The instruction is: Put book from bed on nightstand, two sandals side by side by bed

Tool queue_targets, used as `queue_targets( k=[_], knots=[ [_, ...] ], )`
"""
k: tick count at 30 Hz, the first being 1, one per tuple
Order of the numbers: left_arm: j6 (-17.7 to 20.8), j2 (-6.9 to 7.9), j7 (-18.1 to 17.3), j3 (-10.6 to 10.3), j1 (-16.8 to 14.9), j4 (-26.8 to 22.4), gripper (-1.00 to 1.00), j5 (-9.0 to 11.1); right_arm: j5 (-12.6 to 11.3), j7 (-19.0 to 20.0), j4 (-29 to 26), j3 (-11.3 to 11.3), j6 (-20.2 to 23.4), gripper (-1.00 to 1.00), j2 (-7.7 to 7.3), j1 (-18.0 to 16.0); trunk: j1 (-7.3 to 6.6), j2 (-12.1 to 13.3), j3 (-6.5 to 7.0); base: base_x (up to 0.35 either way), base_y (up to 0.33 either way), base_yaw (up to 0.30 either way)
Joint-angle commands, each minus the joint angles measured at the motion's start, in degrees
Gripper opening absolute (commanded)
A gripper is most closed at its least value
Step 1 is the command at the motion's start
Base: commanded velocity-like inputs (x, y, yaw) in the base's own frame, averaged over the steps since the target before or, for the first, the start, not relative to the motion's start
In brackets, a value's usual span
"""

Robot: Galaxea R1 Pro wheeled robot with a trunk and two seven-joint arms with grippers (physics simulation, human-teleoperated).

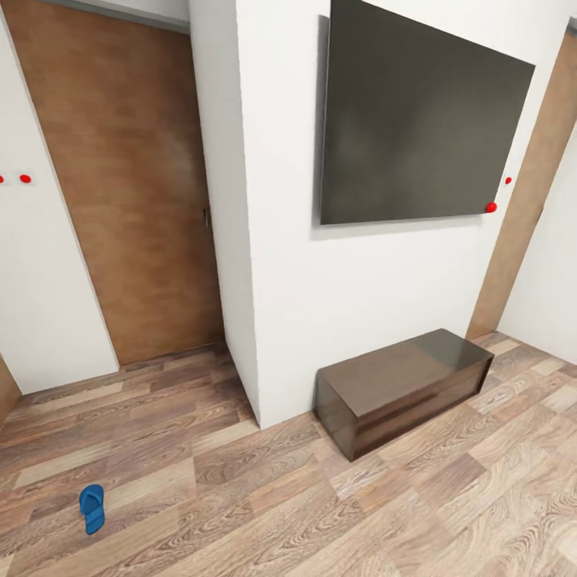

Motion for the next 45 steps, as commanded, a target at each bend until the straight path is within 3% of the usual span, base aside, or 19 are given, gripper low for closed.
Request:
queue_targets(
  k=[1,14,20,25,29,36,40,45],
  knots=[
    [0.32,0.14,-0.12,-0.10,0.01,-0.28,1.00,-0.01,-0.05,0.05,0.01,0.02,-0.03,1.00,-0.03,-0.03,0.00,-0.03,-0.06,0.000,0.000,-0.035],
    [0.61,1.53,-0.23,0.15,0.01,-5.92,1.00,0.43,0.22,-0.88,-0.21,0.29,-0.18,1.00,-0.54,-0.03,0.00,-0.03,-0.06,0.000,0.000,-0.010],
    [1.10,2.45,-0.28,0.36,-0.05,-10.24,1.00,0.56,0.01,-2.05,-3.60,0.20,-0.10,1.00,-4.26,-0.03,0.00,-0.03,-0.06,0.000,0.000,0.000],
    [1.54,3.82,-0.24,0.63,-0.16,-13.63,1.00,0.61,-0.11,-2.33,-6.71,0.13,-0.07,1.00,-5.70,-0.05,0.00,-0.03,-0.06,0.000,0.000,0.000],
    [4.38,4.89,-0.21,0.76,-1.07,-15.81,1.00,0.66,-0.17,-2.44,-11.03,0.11,0.33,1.00,-6.25,-0.09,0.00,-0.03,-0.06,0.000,0.000,0.000],
    [11.94,5.07,-0.27,0.80,-4.48,-16.72,1.00,0.62,-0.59,-3.11,-17.03,-0.05,2.26,1.00,-6.50,-0.50,0.00,-0.03,-0.06,0.000,0.000,0.000],
    [17.98,5.20,-0.27,0.78,-7.70,-16.87,1.00,0.50,-3.97,-3.64,-20.52,-0.13,8.31,1.00,-6.50,-2.89,0.00,-0.03,-0.06,0.000,0.000,0.000],
    [24.09,5.28,-0.17,0.77,-10.29,-16.96,1.00,0.37,-11.29,-3.80,-21.73,-0.12,16.34,1.00,-5.82,-7.19,0.00,-0.03,-0.06,0.000,0.000,0.000]
  ],
)
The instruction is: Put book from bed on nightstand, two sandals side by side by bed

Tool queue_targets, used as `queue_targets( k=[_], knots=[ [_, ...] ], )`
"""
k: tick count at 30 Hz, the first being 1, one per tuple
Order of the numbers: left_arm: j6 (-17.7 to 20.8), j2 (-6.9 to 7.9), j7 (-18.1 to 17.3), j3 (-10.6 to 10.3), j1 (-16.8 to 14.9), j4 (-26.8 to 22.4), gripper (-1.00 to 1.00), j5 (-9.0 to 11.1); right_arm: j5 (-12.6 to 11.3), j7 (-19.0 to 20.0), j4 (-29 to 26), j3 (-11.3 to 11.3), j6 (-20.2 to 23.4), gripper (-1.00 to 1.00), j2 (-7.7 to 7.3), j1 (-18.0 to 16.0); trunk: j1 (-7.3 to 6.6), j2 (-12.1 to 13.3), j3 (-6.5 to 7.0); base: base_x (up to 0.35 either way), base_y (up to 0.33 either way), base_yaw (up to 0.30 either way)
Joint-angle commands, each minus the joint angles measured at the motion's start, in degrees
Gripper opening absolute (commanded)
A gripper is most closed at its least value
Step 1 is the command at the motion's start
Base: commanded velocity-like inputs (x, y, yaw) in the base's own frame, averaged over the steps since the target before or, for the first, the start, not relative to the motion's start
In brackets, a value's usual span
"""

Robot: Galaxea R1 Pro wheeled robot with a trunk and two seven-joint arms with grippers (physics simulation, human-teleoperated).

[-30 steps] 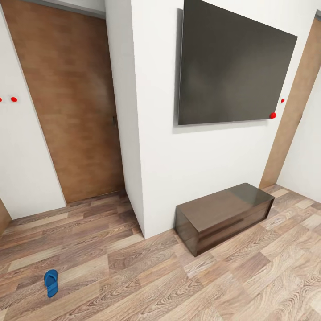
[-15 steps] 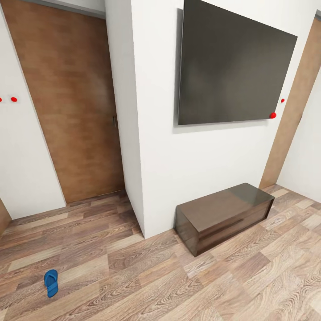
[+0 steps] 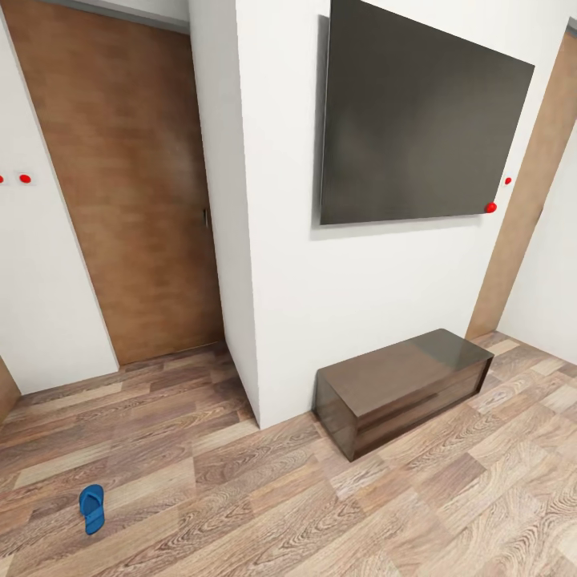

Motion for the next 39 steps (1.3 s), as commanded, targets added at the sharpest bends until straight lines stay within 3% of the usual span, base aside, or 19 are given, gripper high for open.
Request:
queue_targets(
  k=[1,3,6,11,21,26,31,39],
  knots=[
    [1.37,0.02,-0.12,-0.02,-0.52,-0.14,1.00,-0.02,-2.14,-0.29,-0.27,0.00,1.86,1.00,0.25,-0.90,0.00,-0.04,-0.07,0.000,0.000,0.000],
    [3.70,0.03,-0.14,-0.06,-2.35,-0.19,1.00,0.00,-6.28,-0.37,-0.54,0.02,5.55,1.00,0.62,-3.04,0.00,-0.04,-0.07,0.000,0.000,0.000],
    [5.34,-0.15,-0.35,-0.06,-4.32,0.00,1.00,0.06,-10.16,-0.42,-0.93,-0.01,8.59,1.00,0.67,-4.89,0.00,-0.04,-0.07,0.000,0.000,0.000],
    [5.93,-0.54,-2.45,-0.27,-5.42,0.19,1.00,0.01,-12.54,-0.24,-1.53,-0.04,10.22,1.00,0.70,-6.24,0.00,-0.04,-0.07,0.000,0.000,0.000],
    [5.84,-0.70,-4.36,-0.83,-5.78,-1.39,1.00,-0.28,-13.41,-0.31,-1.57,-0.31,9.98,1.00,1.22,-6.72,0.00,-0.04,-0.07,0.000,0.000,0.000],
    [5.70,-0.79,-4.51,-2.46,-5.80,-1.54,1.00,-0.28,-13.34,-0.41,-0.99,-0.86,8.66,1.00,1.28,-6.75,0.00,-0.04,-0.07,0.000,0.000,0.000],
    [5.58,-1.02,-4.55,-4.20,-5.81,-1.57,1.00,-0.34,-13.34,-0.34,2.42,-1.70,4.59,1.00,1.25,-6.75,0.00,-0.04,-0.07,0.000,0.027,0.000],
    [5.60,-1.22,-4.49,-5.11,-5.81,-1.61,1.00,-0.42,-13.45,-0.20,6.85,-2.14,-0.77,1.00,1.24,-6.76,0.00,-0.04,-0.07,0.000,0.105,0.000]
  ],
)
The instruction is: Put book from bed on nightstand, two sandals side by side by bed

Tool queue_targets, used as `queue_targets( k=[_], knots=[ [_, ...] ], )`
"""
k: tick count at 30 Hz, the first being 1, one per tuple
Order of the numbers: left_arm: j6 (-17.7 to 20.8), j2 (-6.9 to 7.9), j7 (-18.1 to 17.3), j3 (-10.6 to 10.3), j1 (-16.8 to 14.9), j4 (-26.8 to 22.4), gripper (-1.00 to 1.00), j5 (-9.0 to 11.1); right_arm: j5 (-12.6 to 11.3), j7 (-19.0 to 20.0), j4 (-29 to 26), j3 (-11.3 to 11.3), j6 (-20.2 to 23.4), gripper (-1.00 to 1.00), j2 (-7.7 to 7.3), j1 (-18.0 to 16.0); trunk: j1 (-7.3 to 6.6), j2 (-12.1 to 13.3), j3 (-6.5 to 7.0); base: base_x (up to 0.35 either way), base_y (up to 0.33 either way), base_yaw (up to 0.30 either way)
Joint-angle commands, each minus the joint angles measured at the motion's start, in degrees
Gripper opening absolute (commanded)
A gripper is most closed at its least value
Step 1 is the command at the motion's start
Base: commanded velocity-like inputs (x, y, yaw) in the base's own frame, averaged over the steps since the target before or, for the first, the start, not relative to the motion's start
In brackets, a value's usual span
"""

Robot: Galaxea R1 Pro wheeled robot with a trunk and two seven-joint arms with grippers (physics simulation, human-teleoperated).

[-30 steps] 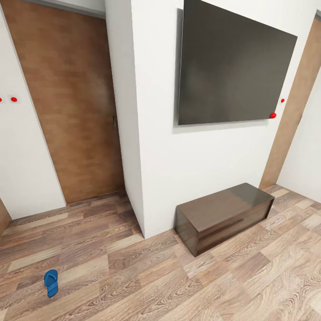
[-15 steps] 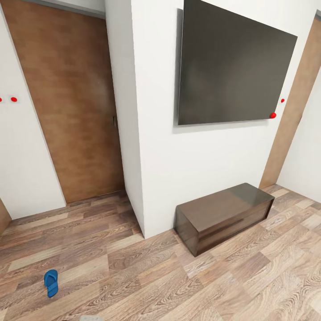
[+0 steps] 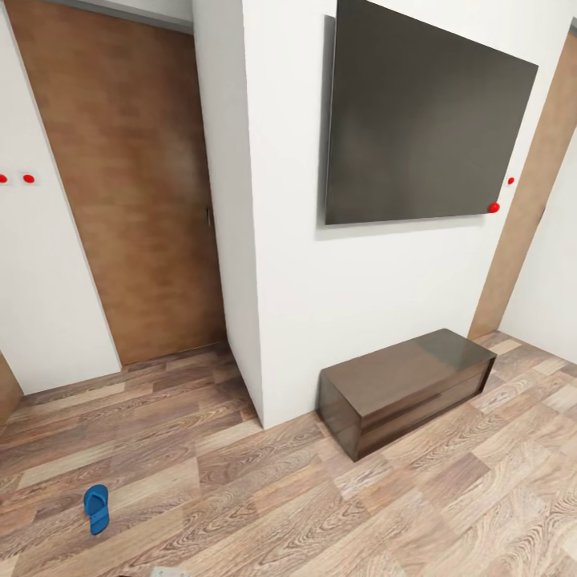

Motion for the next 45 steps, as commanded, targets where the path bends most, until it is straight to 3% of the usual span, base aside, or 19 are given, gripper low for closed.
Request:
queue_targets(
  k=[1,45],
  knots=[
    [0.25,0.07,-0.14,-0.32,-0.02,-0.09,1.00,-0.04,-0.25,-0.21,0.07,-0.22,0.04,1.00,0.02,0.00,0.00,-0.04,-0.06,0.000,0.137,0.000],
    [0.26,-0.02,-0.12,-0.47,-0.02,-0.09,1.00,0.02,-0.19,0.13,1.06,-0.04,-1.30,1.00,0.10,0.00,0.00,-0.04,-0.06,0.000,0.187,0.000]
  ],
)
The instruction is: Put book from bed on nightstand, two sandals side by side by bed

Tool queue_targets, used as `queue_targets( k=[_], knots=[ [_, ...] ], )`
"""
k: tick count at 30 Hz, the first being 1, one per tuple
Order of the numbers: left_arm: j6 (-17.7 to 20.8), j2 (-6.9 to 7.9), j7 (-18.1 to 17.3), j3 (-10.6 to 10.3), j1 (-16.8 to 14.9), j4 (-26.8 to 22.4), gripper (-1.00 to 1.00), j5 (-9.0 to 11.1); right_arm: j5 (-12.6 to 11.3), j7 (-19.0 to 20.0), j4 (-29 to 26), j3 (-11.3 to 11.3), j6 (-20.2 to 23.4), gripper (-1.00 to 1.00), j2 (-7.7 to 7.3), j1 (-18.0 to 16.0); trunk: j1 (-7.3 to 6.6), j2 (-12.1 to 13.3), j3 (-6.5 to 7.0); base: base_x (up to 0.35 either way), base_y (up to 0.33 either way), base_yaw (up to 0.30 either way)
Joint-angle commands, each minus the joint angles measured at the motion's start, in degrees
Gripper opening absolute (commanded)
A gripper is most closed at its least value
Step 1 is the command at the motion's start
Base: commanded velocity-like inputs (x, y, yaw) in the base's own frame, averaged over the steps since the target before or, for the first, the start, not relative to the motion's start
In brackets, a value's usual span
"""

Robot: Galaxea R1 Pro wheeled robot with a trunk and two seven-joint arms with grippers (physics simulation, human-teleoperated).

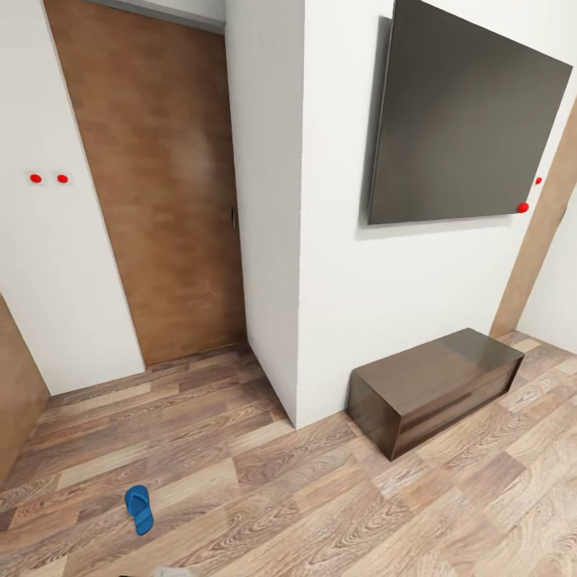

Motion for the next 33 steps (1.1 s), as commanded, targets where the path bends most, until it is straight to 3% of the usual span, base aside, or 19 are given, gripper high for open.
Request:
queue_targets(
  k=[1,15,33],
  knots=[
    [0.23,0.05,-0.14,-0.29,-0.02,-0.08,1.00,-0.03,-0.19,-0.23,-0.17,-0.19,0.37,1.00,0.01,0.00,0.00,-0.03,-0.06,0.000,0.231,0.000],
    [0.22,-0.51,-0.14,-0.29,-0.02,-0.07,1.00,-0.03,-0.19,-0.31,-0.17,-0.27,0.45,1.00,-0.07,0.00,0.00,-0.03,-0.06,0.000,0.210,0.000],
    [0.19,-0.63,-0.18,-0.42,-0.02,-0.43,1.00,-0.03,0.15,0.00,-0.17,0.12,1.02,1.00,-0.22,0.00,0.00,-0.03,-0.06,0.000,0.024,0.000]
  ],
)
